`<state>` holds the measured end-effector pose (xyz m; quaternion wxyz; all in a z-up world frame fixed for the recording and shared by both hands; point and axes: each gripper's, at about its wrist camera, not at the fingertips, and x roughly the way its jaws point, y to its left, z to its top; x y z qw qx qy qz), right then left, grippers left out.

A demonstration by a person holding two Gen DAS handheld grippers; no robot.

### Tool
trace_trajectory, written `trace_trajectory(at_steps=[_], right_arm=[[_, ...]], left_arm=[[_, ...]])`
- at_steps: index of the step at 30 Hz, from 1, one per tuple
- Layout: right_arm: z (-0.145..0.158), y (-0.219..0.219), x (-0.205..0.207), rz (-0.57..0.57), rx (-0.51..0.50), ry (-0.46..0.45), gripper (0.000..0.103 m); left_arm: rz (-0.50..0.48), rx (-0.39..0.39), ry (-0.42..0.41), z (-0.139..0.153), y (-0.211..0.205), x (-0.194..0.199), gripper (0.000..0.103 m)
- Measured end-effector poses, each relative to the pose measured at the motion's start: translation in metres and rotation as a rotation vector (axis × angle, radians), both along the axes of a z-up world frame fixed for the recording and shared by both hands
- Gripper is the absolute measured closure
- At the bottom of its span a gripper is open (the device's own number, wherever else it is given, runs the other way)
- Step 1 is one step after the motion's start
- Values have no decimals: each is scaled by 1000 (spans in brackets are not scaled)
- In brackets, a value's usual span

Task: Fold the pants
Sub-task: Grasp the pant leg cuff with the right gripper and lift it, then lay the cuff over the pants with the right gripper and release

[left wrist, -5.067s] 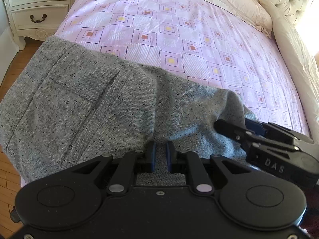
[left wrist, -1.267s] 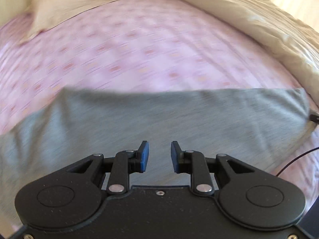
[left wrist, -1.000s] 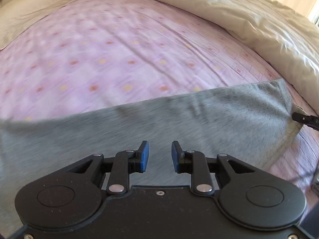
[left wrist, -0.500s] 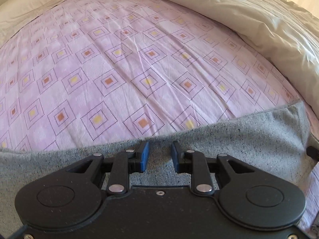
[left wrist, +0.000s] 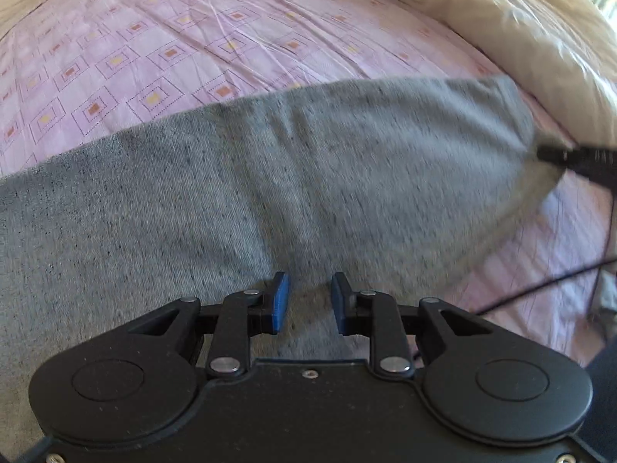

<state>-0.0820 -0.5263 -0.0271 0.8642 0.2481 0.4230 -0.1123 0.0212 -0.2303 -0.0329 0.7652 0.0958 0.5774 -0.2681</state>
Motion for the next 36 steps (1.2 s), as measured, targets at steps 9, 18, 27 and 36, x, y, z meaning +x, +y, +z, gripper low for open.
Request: trace_trajectory(at_steps=[9,18,27,36], right_arm=[[67,40,6,98,-67,-125,92],[142,150,45,390,-143,-267,92],[147,309,66,731,-80,-330,92],[46,421,49,904,-39,-96,80]], left_arm=[[94,-89,-19,43,60,-16,70],[272,-126,-88,59,163,-10,70],[468,-171,-129,69,259,-7,70],[624,-163,-107,49,305,1,70]])
